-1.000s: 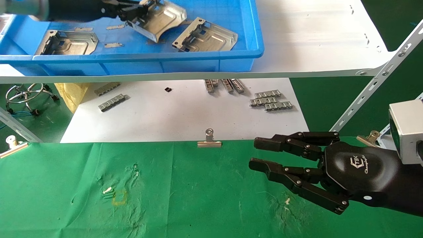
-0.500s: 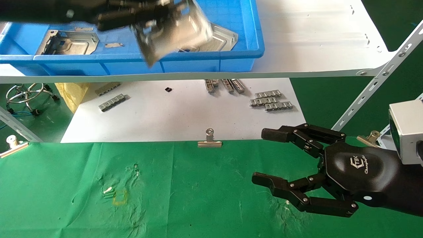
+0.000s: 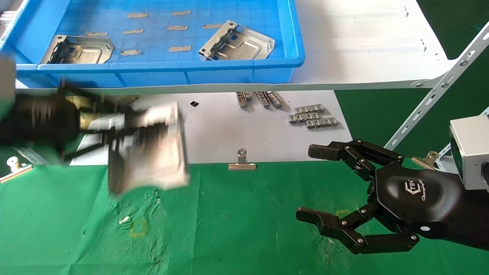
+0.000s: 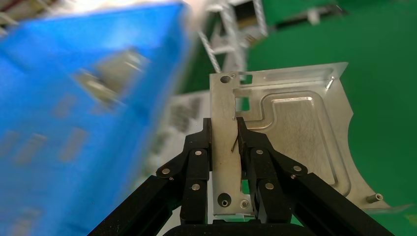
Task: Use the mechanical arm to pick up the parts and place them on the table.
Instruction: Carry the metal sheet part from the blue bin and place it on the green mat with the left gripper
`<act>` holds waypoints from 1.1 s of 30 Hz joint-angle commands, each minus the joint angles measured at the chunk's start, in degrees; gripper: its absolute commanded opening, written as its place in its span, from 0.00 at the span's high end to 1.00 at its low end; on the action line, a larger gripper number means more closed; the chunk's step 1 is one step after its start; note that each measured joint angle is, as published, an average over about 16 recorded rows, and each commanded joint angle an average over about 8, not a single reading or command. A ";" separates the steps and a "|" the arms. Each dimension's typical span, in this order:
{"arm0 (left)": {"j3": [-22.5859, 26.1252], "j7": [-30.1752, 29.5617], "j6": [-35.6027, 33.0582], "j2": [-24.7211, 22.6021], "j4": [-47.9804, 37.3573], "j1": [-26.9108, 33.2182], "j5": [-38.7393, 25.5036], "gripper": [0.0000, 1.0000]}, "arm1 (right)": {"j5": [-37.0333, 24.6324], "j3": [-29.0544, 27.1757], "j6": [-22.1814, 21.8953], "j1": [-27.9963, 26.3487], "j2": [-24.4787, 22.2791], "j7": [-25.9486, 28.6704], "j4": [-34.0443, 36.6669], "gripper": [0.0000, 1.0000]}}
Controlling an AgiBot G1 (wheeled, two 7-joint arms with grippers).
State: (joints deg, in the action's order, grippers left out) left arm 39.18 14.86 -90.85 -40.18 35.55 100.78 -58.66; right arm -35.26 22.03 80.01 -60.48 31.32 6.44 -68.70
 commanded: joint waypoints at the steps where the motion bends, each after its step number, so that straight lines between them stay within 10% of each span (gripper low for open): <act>1: 1.89 1.36 0.20 3.26 3.80 -3.67 2.70 1.00 | 0.00 0.00 0.00 0.00 0.00 0.00 0.00 0.00; 16: 6.69 26.22 5.36 -2.87 -16.06 -9.06 -5.42 1.00 | 0.00 0.00 0.00 0.00 0.00 0.00 0.00 0.00; 25: 7.98 31.91 4.69 -5.91 -22.68 -8.36 -7.46 0.00 | 0.00 0.00 0.00 0.00 0.00 0.00 0.00 0.00; 33: 8.84 35.29 4.76 -7.97 -26.35 -6.98 -8.92 0.00 | 0.00 0.00 0.00 0.00 0.00 0.00 0.00 0.00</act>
State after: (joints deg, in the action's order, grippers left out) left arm 47.69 49.53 -86.24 -48.05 9.08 93.87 -67.07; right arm -35.26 22.03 80.01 -60.48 31.32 6.44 -68.70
